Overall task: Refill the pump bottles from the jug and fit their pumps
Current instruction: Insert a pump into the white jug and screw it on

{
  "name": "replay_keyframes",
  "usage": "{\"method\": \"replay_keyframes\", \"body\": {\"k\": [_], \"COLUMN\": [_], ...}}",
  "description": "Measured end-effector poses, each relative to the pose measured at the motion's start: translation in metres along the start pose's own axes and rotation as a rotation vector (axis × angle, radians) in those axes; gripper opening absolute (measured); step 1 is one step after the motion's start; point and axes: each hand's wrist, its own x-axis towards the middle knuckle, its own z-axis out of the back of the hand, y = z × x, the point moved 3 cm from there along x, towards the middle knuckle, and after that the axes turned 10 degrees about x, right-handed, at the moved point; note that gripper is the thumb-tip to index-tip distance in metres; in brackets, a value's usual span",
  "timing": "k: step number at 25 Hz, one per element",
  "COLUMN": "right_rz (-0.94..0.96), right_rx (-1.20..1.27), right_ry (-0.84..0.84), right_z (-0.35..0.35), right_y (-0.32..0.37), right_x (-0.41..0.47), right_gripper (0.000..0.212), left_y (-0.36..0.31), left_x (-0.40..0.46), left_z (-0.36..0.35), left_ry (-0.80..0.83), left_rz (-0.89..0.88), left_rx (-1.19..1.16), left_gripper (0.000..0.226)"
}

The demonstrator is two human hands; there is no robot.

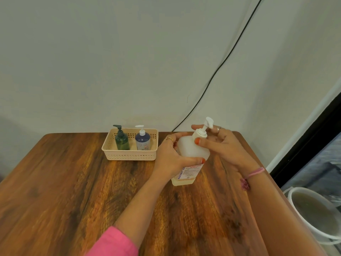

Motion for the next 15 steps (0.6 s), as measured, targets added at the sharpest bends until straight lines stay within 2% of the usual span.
{"method": "replay_keyframes", "body": {"k": [3, 5, 8, 10, 13, 15], "right_rz": [0.086, 0.059, -0.016, 0.037, 0.105, 0.037], "right_rx": [-0.146, -0.166, 0.017, -0.03, -0.256, -0.21], "right_ry": [-0.186, -0.136, 0.033, -0.045, -0.225, -0.11], "right_z": [-0.0068, -0.0066, -0.0006, -0.0006, -0.0081, -0.0059], "right_y": [-0.0016, -0.0015, 0.0018, 0.0016, -0.0009, 0.0001], "right_x": [0.0037, 0.0049, 0.0011, 0.0023, 0.0074, 0.0084], "right_gripper": [0.056, 0.056, 0.055, 0.051, 0.057, 0.057], "left_y": [0.0008, 0.0014, 0.0003, -0.0003, -0.0005, -0.0001], "left_x": [0.0004, 0.0009, 0.0016, 0.0014, 0.0012, 0.0028], "left_z": [-0.002, -0.0011, 0.001, -0.0008, -0.0039, -0.0034], "left_ry": [-0.008, -0.011, 0.0, 0.006, 0.002, -0.002], "left_rz": [0.009, 0.01, 0.003, 0.007, 0.008, 0.001], "left_rx": [-0.005, -0.005, 0.002, -0.004, 0.003, 0.003], "left_gripper": [0.077, 0.078, 0.076, 0.076, 0.077, 0.074]}}
